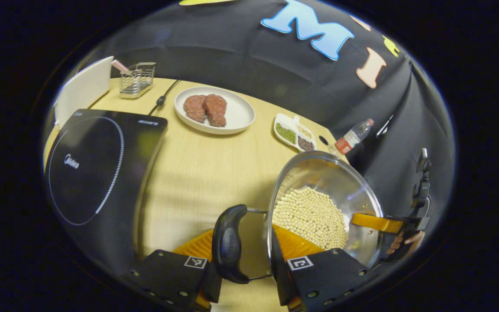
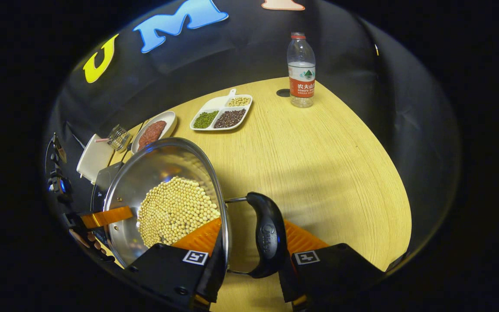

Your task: First push the handle of the pot to place it horizontally, then grasp the pot with both hands and set it on the induction cooktop.

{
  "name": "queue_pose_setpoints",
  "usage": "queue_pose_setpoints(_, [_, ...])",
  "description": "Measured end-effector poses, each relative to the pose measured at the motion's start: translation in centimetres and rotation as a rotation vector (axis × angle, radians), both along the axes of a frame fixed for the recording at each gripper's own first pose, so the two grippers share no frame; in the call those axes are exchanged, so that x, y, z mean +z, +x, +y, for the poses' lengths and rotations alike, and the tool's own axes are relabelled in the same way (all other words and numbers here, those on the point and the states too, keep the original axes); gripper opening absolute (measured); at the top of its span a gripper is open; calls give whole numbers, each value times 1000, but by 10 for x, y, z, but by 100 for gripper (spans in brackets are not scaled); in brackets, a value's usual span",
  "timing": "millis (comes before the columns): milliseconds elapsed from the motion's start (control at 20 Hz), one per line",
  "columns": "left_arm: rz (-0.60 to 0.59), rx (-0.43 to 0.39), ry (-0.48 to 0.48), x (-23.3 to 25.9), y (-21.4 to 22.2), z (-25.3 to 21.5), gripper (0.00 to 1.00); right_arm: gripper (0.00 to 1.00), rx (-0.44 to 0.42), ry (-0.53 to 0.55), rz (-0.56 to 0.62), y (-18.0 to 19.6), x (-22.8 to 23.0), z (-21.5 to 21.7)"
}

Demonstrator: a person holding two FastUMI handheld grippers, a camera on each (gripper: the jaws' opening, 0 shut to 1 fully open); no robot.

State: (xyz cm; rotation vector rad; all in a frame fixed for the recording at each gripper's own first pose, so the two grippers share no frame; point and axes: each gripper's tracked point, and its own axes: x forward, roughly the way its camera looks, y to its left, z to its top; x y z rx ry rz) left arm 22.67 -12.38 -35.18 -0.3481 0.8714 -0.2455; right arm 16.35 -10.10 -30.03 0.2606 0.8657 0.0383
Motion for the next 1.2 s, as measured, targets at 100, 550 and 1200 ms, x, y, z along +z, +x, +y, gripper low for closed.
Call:
queue_pose_setpoints(100, [-3,-3,1,12,-18,11,52,55,6,3,4,-19,8,12])
queue_pose_setpoints(550, [-31,-16,-7,56,-90,65,52,55,-16,8,-5,-95,38,64])
queue_pose_setpoints(1200, [-63,87,-9,79,-131,181,55,58,71,25,-31,-108,56,170])
